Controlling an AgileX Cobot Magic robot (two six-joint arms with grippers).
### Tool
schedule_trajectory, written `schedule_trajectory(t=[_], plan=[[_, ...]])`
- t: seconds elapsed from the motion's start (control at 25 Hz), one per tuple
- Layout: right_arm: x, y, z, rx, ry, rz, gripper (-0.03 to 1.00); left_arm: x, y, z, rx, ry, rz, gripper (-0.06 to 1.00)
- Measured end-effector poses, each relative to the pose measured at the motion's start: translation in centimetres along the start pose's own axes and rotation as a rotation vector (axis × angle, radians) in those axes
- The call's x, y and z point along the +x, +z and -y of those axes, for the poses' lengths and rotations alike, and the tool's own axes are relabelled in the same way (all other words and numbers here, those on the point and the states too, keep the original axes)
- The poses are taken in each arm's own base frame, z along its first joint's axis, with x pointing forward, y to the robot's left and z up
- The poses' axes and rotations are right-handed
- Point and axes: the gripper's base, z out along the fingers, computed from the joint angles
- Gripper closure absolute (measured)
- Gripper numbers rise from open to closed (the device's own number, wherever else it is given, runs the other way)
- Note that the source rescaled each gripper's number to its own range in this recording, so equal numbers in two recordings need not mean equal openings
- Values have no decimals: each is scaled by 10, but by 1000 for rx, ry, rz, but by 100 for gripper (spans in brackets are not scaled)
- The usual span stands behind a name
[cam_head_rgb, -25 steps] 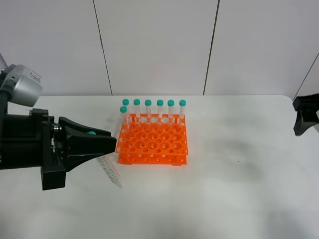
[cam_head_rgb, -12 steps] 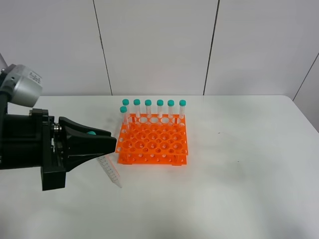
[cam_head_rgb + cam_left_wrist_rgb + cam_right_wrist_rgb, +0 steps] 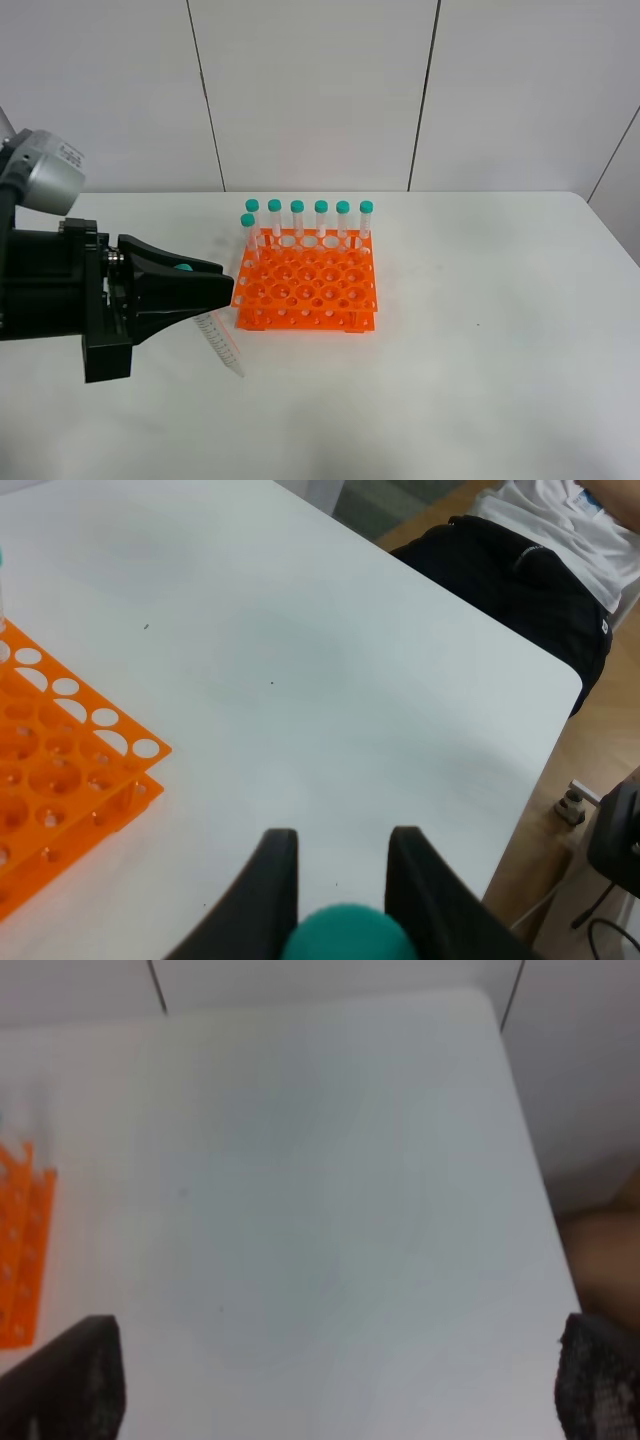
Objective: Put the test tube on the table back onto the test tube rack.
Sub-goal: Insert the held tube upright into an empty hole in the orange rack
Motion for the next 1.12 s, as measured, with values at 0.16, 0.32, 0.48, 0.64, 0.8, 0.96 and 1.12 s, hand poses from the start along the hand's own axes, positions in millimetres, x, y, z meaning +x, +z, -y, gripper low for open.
schedule_trajectory(t=[0.16,0.32,0.48,0.64,0.8,0.96,1.12], plan=[[14,-33,2,2,6,106,-3,0,0,0,0,0,0,94],[25,-50,2,4,9,164,-3,0,0,0,0,1,0,94],[41,-43,1,-5,10,132,-3,0,0,0,0,3,0,94],[63,-18,-4,-40,25,36,-3,0,0,0,0,4,0,94],[85,12,-7,-47,21,-89,-3,0,0,0,0,4,0,94],[107,36,-10,-60,4,-202,-3,0,0,0,0,4,0,94],[122,50,-12,-75,-9,-251,-3,0,0,0,0,4,0,94]])
